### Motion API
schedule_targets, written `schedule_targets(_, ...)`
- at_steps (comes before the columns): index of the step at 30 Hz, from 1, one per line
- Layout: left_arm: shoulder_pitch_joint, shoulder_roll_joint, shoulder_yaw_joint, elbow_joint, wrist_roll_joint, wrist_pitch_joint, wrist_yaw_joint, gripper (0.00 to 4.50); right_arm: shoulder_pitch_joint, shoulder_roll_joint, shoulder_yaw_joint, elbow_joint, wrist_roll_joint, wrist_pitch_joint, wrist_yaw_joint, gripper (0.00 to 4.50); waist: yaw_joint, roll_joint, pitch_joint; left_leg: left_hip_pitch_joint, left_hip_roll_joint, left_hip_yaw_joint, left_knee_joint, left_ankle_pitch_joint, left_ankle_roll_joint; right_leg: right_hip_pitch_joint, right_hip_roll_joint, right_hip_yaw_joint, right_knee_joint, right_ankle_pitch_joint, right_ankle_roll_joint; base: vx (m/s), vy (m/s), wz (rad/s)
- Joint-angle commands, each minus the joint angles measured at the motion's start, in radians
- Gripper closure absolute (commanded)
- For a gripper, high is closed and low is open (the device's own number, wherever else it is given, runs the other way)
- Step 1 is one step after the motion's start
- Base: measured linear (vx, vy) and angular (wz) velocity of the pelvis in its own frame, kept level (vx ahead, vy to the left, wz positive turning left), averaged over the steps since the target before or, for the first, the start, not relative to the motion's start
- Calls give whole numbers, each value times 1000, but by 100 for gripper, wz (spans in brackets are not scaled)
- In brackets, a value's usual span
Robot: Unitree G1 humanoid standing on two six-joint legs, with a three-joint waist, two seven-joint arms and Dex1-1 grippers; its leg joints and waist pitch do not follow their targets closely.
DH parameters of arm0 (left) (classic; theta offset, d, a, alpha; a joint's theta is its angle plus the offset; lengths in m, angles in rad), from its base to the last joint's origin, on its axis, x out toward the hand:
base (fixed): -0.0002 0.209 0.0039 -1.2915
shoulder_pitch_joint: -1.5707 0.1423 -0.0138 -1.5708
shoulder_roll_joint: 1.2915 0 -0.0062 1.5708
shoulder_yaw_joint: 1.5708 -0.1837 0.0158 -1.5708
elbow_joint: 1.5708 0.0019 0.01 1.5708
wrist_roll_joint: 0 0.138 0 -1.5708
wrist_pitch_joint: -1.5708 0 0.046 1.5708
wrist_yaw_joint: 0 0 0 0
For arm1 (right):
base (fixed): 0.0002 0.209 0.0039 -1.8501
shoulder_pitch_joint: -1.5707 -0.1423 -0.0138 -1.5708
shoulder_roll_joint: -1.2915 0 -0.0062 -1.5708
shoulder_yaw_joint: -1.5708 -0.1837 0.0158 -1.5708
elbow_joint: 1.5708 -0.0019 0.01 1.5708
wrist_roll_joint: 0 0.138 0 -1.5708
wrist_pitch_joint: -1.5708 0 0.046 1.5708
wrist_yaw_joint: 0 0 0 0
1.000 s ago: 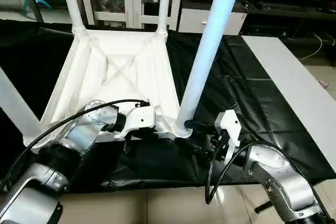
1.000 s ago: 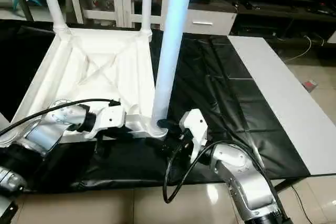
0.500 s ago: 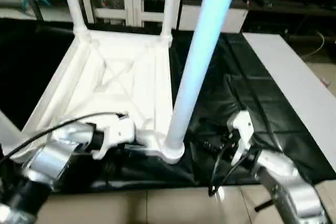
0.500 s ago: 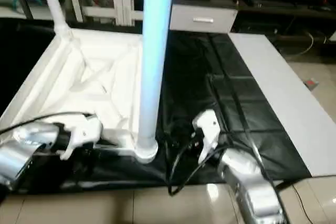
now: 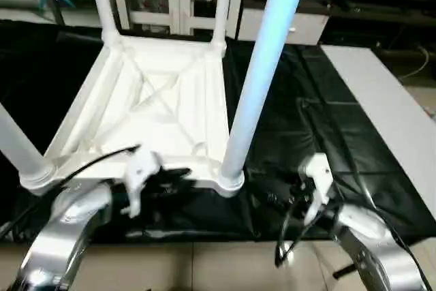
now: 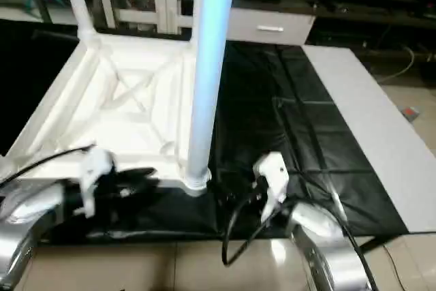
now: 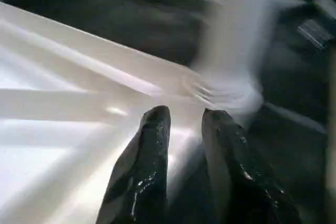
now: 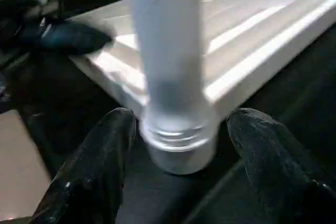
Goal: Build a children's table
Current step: Rotate leg to tighten
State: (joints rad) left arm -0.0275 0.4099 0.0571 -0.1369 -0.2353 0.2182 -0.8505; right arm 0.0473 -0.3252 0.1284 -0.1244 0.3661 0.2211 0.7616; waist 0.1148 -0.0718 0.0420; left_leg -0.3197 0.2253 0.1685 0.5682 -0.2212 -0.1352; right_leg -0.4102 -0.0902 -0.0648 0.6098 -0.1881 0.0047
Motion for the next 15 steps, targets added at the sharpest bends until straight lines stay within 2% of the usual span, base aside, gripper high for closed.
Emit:
schedule_targets(1,51,-23,45,-74,8,-12,91,330,23,3,-17,-32,20,-12,-12,128,6,3,-38,-26,5,8,-72,-212,50,57,-32,40,-69,-179,-170,0,0,0)
schedule_targets(2,71,-45,60,-89,34,-27,147,330,29,14,-28,-28,17,-13,-35,128,6,8,-35,-26,8,7,-75,-231,50,53,-34,41,-74,-216,-154,0,0,0)
schedule_targets(4,108,-100,90,-112,76,-42,260,330,34,50,-62,-9,-6,-40,-113,128,5,6,-35,-25,6,7,-76,-250,45,48,-32,41,-80,-263,-130,0,0,0)
schedule_targets(5,134,-146,103,-112,158,-101,377,330,23,109,-114,27,-35,-80,-234,128,6,-8,-34,-29,7,6,-76,-248,39,45,-34,42,-82,-296,-111,0,0,0)
schedule_targets(6,134,-146,103,-112,158,-101,377,330,23,109,-114,27,-35,-80,-234,128,6,-2,-35,-23,5,5,-77,-254,32,42,-33,41,-86,-317,-94,0,0,0)
schedule_targets(7,150,-183,106,-105,159,-114,417,330,22,137,-134,44,-46,-102,-285,128,6,-14,-36,-23,5,5,-76,-250,31,42,-33,42,-88,-318,-86,0,0,0)
schedule_targets(8,162,-208,108,-101,152,-120,439,330,23,154,-146,55,-52,-117,-315,128,9,-7,-34,-22,5,4,-78,-254,27,40,-32,42,-86,-315,-83,0,0,0)
schedule_targets(9,173,-231,106,-92,142,-126,455,330,28,167,-151,58,-57,-118,-337,128,9,-13,-36,-20,5,5,-76,-256,25,38,-29,42,-86,-288,-80,0,0,0)
schedule_targets(10,173,-231,106,-92,142,-126,455,330,28,167,-151,58,-57,-118,-337,128,10,-13,-36,-21,4,5,-76,-251,24,39,-26,42,-82,-255,-78,0,0,0)
schedule_targets(11,185,-254,93,-65,162,-140,491,330,35,196,-160,53,-58,-115,-378,128,12,-17,-38,-29,1,5,-71,-187,31,40,-22,43,-75,-168,-81,0,0,0)
schedule_targets(12,186,-267,89,-56,169,-140,512,330,36,217,-167,41,-52,-106,-404,128,12,-15,-40,-32,0,5,-67,-130,39,39,-19,43,-70,-98,-89,0,0,0)
schedule_targets(13,184,-270,90,-56,167,-136,515,330,35,224,-169,35,-47,-103,-410,128,11,-17,-47,-40,-7,8,-49,25,71,37,-11,39,-54,78,-121,0,0,0)
schedule_targets(14,183,-270,87,-66,164,-134,515,330,32,224,-164,28,-47,-94,-414,128,11,-15,-55,-42,-13,8,-36,129,93,35,-5,36,-43,189,-144,0,0,0)
schedule_targets(15,180,-269,84,-76,162,-131,514,330,29,222,-160,22,-51,-90,-416,128,10,-18,-69,-52,-28,12,-7,372,159,21,14,25,-24,428,-190,0,0,0)
